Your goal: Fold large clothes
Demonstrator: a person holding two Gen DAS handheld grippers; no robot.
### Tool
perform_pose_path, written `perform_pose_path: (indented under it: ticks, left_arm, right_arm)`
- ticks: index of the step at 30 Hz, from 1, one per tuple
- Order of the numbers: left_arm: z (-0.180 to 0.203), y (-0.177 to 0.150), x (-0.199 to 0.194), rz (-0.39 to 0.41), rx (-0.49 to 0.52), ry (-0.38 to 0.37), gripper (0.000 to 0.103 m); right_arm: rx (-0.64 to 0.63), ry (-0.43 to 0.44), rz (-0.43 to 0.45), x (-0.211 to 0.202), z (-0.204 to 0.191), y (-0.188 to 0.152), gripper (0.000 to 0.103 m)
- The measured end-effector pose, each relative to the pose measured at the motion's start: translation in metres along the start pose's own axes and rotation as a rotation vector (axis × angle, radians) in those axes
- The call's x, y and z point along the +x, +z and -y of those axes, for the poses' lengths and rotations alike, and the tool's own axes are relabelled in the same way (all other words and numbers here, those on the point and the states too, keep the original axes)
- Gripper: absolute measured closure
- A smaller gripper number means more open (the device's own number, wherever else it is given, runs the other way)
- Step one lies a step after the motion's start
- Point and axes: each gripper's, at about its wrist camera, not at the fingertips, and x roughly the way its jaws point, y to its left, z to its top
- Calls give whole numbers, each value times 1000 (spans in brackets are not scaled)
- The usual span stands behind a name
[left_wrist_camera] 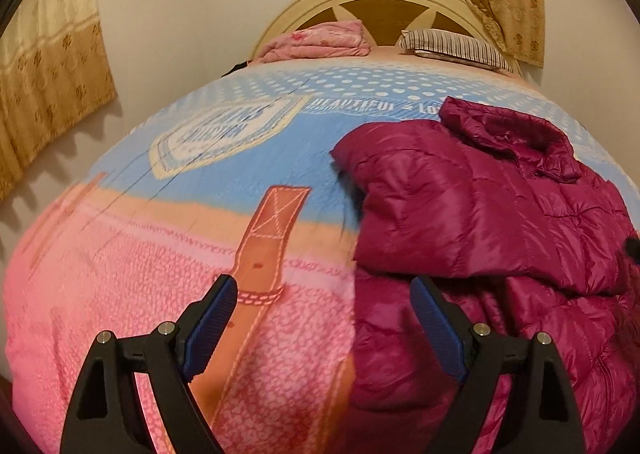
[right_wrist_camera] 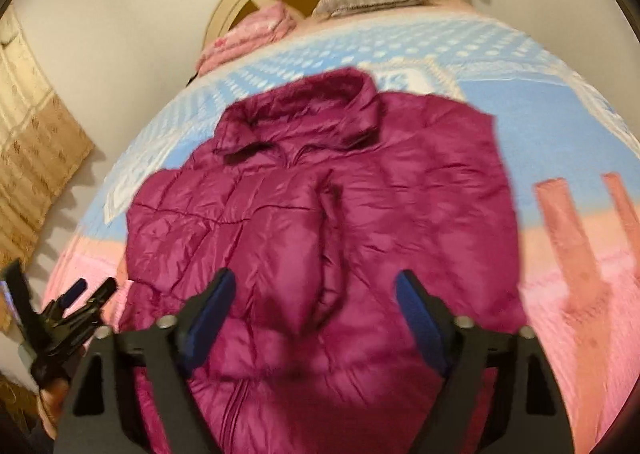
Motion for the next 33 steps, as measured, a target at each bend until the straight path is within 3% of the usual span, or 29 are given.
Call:
perform_pose_path:
  ticks: [2, 3, 6, 11, 17, 20, 23, 25, 26, 29, 33]
  left_arm:
    - [-4, -1, 0, -6, -5, -2, 14]
    - [-7, -1, 0, -9, -7, -2, 14]
    - [-14, -1, 4, -27, -19, -3, 14]
    - [-17, -3, 12, -64, -38, -6, 14]
    - [-12, 0, 8, -67, -11, 11, 14]
    - [-10, 10, 3, -72, 0, 21, 14]
    - [-8, 28, -4, -74, -2, 4, 14]
    - [-5, 43, -11, -64, -10, -16, 14]
    - [-2, 52, -15, -53, -16, -29, 14]
    - [16, 75, -24, -12, -37, -76, 14]
    - [58, 92, -23, 52, -14, -174, 14]
  right_arm:
    - [2, -1, -49, 20, -1, 1, 40]
    - [10, 30, -74, 29, -1, 0, 55]
    - [-14, 26, -46, 22, -5, -7, 78]
    - [-61, -19, 11, -5, -4, -15, 87]
    - [-54, -70, 60, -30, 12, -21, 87]
    - [-58, -96, 19, -17, 20, -28, 87]
    - [-49, -94, -19, -8, 28, -36, 75]
    - [-32, -101, -9, -12, 32, -39, 50]
    - [-18, -104, -3, -17, 35, -39, 49]
    - [-8, -176, 77, -42, 35, -34, 49]
    - [11, -173, 204, -74, 29, -17, 49]
